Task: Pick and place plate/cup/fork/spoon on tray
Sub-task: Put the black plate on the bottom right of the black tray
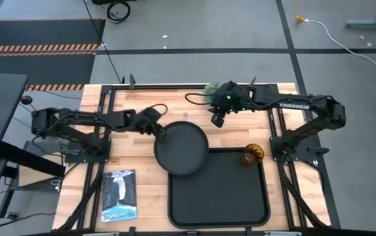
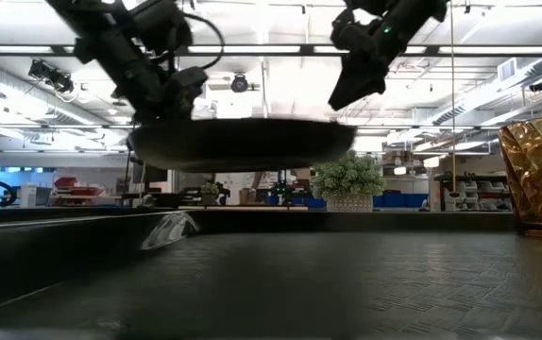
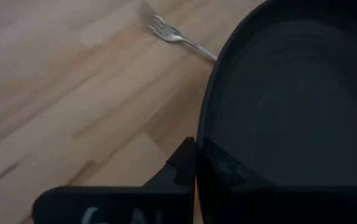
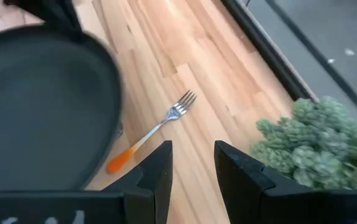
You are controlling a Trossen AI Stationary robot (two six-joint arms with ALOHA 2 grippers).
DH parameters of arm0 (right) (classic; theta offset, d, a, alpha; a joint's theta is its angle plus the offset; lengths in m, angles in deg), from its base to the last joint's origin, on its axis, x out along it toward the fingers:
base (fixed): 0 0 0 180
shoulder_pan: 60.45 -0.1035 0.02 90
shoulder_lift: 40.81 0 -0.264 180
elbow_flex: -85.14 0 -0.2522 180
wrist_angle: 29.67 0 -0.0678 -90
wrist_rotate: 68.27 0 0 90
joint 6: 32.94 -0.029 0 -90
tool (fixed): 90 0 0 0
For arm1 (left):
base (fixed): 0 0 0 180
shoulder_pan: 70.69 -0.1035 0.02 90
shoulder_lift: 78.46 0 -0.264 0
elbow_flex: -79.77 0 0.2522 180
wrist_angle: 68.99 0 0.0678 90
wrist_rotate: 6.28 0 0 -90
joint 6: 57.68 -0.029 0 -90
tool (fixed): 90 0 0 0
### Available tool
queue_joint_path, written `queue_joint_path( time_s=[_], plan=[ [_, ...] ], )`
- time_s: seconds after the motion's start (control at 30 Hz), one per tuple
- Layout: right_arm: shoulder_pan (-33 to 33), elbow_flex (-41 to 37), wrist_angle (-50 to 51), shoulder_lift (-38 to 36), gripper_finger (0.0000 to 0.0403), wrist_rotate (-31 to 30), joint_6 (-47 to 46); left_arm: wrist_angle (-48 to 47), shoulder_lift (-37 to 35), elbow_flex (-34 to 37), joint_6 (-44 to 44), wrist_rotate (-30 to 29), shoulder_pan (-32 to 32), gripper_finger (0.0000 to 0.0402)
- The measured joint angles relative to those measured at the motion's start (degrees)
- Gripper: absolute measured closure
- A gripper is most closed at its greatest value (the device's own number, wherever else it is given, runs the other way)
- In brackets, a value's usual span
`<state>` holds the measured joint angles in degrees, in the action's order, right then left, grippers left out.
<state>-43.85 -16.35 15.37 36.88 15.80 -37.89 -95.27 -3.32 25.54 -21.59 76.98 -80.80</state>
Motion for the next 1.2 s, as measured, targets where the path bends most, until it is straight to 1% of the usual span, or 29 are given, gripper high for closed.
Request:
queue_joint_path(
  time_s=[0.2,0.3,0.47,0.63,0.8,1.0,1.2],
  plan=[
    [-2.00,-0.82,2.53,-4.70,0.0278,-0.58,-0.05,-2.10,9.22,-8.05,0.31,-0.33,4.60,0.0386],
    [-2.83,-0.83,4.07,-7.11,0.0278,-2.07,-0.98,-4.14,13.83,-12.88,-0.59,-0.31,6.74,0.0386],
    [-4.24,-0.83,6.03,-10.45,0.0278,-4.53,-1.55,-6.33,20.36,-20.75,-1.06,-0.94,10.11,0.0386],
    [-4.87,-0.83,7.12,-12.64,0.0278,-4.92,-1.50,-6.84,26.39,-27.95,-2.28,-1.03,13.00,0.0386],
    [-4.92,-0.83,9.14,-14.07,0.0278,-4.92,-1.51,-7.37,32.56,-34.26,-2.22,-0.97,14.60,0.0386],
    [-6.02,-0.81,10.83,-14.93,0.0278,-4.99,-1.72,-10.48,39.66,-43.27,-2.00,-0.92,15.98,0.0386],
    [-8.32,-0.81,10.92,-15.59,0.0277,-6.03,-1.50,-12.71,44.62,-50.33,-1.98,-0.01,17.20,0.0386]
  ],
)
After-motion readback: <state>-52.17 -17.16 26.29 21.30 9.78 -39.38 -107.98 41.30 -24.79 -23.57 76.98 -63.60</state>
